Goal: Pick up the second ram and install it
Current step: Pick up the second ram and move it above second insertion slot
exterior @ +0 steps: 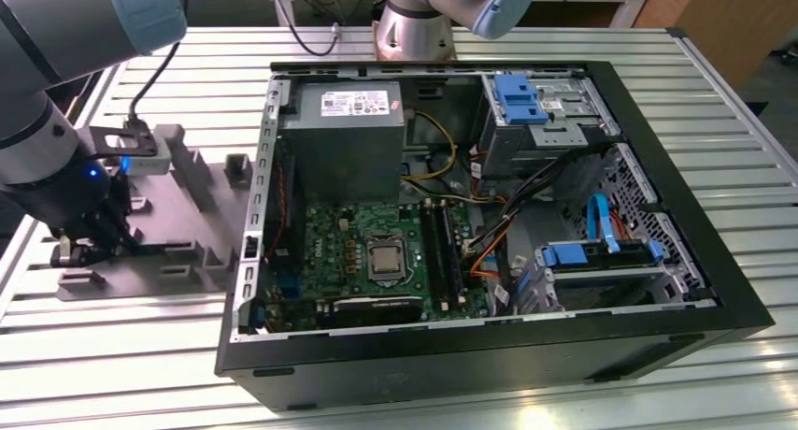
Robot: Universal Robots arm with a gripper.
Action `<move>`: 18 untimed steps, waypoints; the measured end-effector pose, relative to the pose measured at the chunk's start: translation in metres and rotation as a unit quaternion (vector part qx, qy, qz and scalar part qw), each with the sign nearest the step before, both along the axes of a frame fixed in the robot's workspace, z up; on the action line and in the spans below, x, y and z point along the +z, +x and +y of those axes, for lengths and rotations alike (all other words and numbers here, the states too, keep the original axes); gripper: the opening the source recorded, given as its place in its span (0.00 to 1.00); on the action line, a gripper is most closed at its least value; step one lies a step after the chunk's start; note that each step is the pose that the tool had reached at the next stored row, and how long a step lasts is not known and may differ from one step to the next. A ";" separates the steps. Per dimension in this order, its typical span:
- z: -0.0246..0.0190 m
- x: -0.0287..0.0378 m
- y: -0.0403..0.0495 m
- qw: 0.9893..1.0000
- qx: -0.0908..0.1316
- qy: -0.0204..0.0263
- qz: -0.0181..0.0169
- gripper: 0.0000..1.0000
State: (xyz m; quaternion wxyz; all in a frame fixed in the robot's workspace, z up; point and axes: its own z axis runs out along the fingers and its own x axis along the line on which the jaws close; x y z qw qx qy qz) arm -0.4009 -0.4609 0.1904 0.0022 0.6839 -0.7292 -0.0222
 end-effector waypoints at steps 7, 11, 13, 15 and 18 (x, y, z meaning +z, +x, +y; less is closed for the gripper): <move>-0.0001 0.0000 0.0000 1.000 0.012 0.000 0.000 0.14; -0.0001 0.0000 0.0000 1.000 0.012 0.000 0.000 0.14; -0.0001 0.0005 0.0001 1.000 0.012 0.000 0.000 0.14; -0.0001 0.0021 0.0000 1.000 0.012 0.000 0.000 0.14; -0.0001 0.0056 0.0000 1.000 0.012 0.000 0.000 0.14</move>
